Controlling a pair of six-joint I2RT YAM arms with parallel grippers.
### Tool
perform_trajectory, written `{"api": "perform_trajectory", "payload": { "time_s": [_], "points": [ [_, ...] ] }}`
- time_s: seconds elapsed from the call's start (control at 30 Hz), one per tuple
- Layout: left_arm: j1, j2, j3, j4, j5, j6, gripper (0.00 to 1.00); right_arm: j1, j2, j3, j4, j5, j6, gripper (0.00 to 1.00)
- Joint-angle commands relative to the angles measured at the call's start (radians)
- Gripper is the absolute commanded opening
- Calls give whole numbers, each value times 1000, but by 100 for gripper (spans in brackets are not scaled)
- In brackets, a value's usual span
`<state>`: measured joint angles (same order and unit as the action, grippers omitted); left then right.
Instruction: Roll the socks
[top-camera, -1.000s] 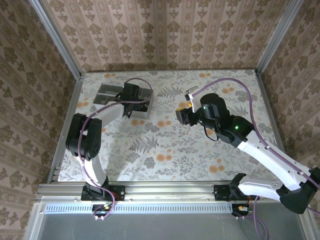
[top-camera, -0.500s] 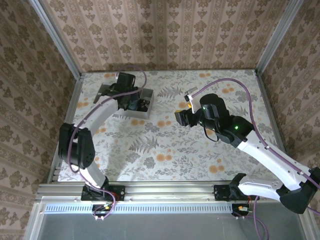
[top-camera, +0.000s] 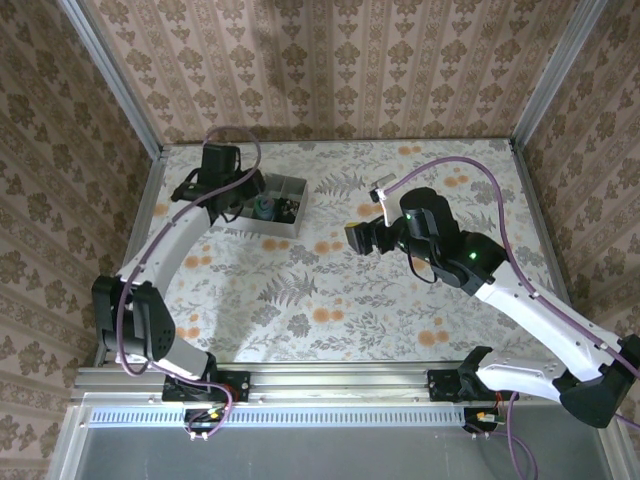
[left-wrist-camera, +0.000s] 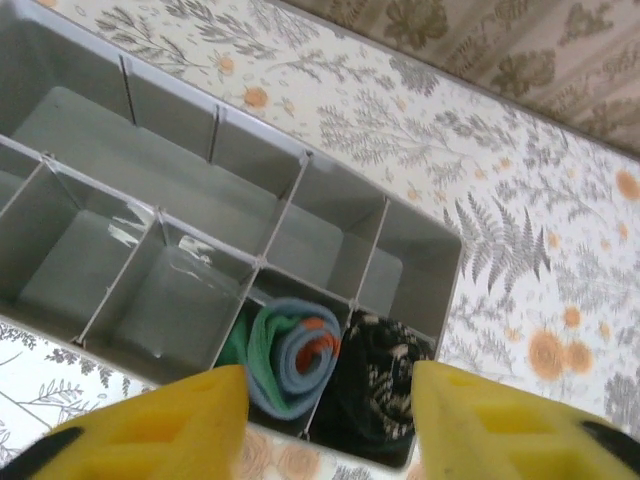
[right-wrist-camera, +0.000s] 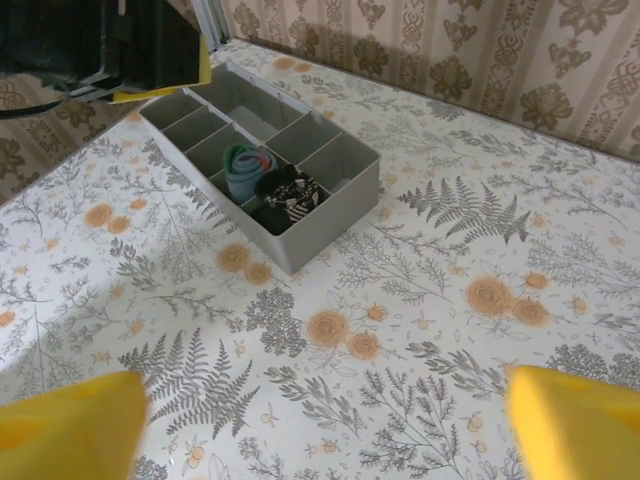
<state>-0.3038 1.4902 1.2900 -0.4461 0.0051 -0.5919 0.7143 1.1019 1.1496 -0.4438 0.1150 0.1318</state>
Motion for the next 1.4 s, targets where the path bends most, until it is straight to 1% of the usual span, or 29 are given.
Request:
{"api": "perform_trajectory", "payload": {
  "time_s": [0.0, 0.1, 0.13, 0.17, 0.23, 0.27, 0.3, 0.33, 0.4, 0.47, 0.53, 0.6, 0.63, 0.7, 0.73, 0.77, 0.87, 0.97, 1.0, 1.1, 1.13, 1.2, 1.3, 1.37],
  "points": [
    [15, -88, -43, -12, 59, -22, 100, 6, -61, -37, 44, 46, -19, 100],
    [33, -148, -91, -53, 37, -41, 100, 6, -98, -74, 42, 155, -4, 100],
    [44, -168, -117, -61, 37, -51, 100, 7, -111, -94, 43, 230, 13, 100],
    [57, -189, -148, -68, 38, -66, 100, 6, -118, -112, 30, 338, 50, 100],
    [79, -227, -197, -102, 21, -91, 100, -3, -109, -127, -54, 606, 165, 100],
    [85, -242, -219, -132, -5, -103, 100, -20, -103, -140, -101, 684, 206, 100],
    [89, -255, -237, -159, -30, -108, 100, -40, -100, -158, -134, 710, 229, 100],
    [90, -270, -254, -195, -73, -122, 100, -72, -101, -188, -150, 709, 252, 100],
    [90, -297, -286, -259, -182, -161, 100, -122, -117, -292, -101, 676, 251, 100],
    [89, -335, -327, -313, -306, -209, 100, -158, -153, -425, 49, 622, 182, 100],
    [91, -377, -374, -334, -407, -228, 100, -179, -194, -553, 192, 597, 135, 100],
    [91, -418, -425, -323, -472, -214, 100, -200, -225, -651, 320, 576, 105, 100],
    [93, -439, -453, -294, -488, -171, 100, -208, -234, -684, 379, 570, 86, 100],
    [99, -466, -494, -261, -512, -111, 100, -227, -230, -688, 408, 556, 59, 100],
    [100, -481, -521, -210, -516, -54, 100, -235, -216, -687, 423, 544, 25, 100],
    [100, -501, -552, -168, -527, -4, 100, -236, -201, -689, 458, 535, -20, 100],
    [101, -550, -625, -73, -566, 71, 100, -250, -138, -709, 581, 508, -137, 100],
    [108, -561, -663, -9, -576, 145, 100, -308, -67, -725, 625, 444, -160, 100],
    [110, -556, -672, 11, -574, 168, 100, -322, -48, -737, 649, 424, -175, 100],
    [129, -540, -711, 98, -549, 218, 100, -380, 3, -814, 834, 328, -199, 100],
    [138, -532, -722, 124, -528, 228, 100, -389, 13, -804, 818, 298, -207, 100],
    [156, -521, -730, 158, -500, 248, 100, -415, 45, -799, 866, 233, -234, 100],
    [172, -497, -738, 228, -486, 282, 100, -445, 81, -848, 1072, 156, -253, 100],
    [183, -484, -753, 308, -483, 314, 100, -468, 119, -844, 1126, 116, -263, 100]
  ]
}}
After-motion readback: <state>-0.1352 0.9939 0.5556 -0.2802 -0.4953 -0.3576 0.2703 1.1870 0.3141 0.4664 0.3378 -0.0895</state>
